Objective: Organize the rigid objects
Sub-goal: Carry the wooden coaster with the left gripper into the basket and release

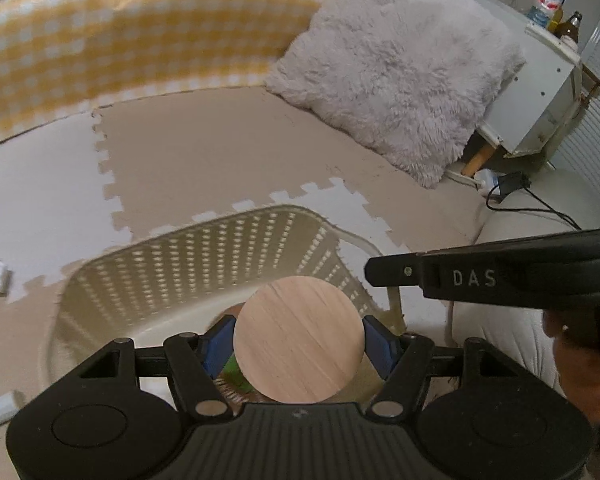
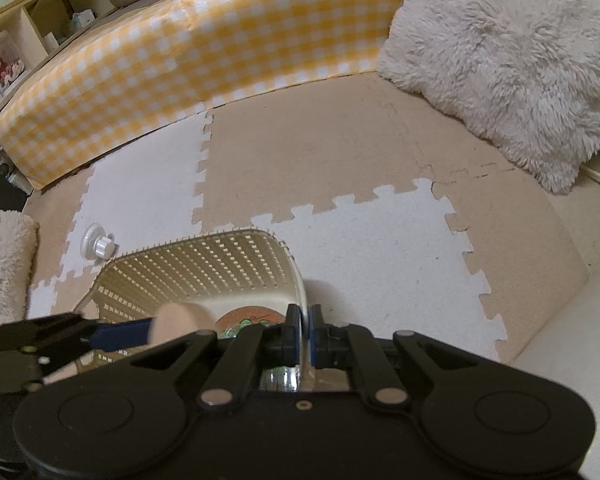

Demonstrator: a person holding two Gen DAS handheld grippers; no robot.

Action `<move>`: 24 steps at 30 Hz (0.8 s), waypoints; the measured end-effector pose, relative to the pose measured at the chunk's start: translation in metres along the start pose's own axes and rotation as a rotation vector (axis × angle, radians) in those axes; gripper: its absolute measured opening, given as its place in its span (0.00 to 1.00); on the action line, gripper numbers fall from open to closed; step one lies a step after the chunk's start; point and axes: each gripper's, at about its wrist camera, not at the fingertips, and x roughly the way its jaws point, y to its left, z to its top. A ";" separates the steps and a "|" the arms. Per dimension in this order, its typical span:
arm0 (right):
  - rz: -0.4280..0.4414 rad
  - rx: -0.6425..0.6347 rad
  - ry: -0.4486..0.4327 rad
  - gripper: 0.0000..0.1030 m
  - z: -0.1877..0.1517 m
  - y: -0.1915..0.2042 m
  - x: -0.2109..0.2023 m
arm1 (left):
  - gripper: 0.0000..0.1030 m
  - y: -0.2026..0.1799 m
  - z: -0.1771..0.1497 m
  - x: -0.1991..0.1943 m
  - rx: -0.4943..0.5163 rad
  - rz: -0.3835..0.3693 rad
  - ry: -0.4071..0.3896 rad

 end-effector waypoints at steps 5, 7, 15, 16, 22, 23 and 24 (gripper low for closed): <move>0.009 0.008 0.002 0.05 0.000 -0.002 0.000 | 0.66 -0.002 -0.003 0.019 -0.023 -0.014 0.026; 0.011 0.010 0.003 0.05 0.000 -0.002 0.000 | 0.66 -0.001 -0.005 0.024 -0.042 -0.021 0.032; 0.011 0.011 0.004 0.05 0.001 -0.002 0.000 | 0.66 0.004 -0.005 0.039 -0.102 -0.018 0.058; 0.011 0.011 0.004 0.05 0.000 -0.003 0.000 | 0.66 0.006 -0.005 0.040 -0.109 -0.018 0.062; 0.014 0.011 0.005 0.05 0.001 -0.003 0.001 | 0.68 0.008 -0.006 0.043 -0.126 -0.030 0.081; 0.013 0.011 0.005 0.05 0.000 -0.003 0.001 | 0.68 0.008 -0.005 0.043 -0.123 -0.030 0.082; 0.014 0.011 0.005 0.05 0.000 -0.003 0.001 | 0.70 0.008 -0.005 0.043 -0.122 -0.027 0.086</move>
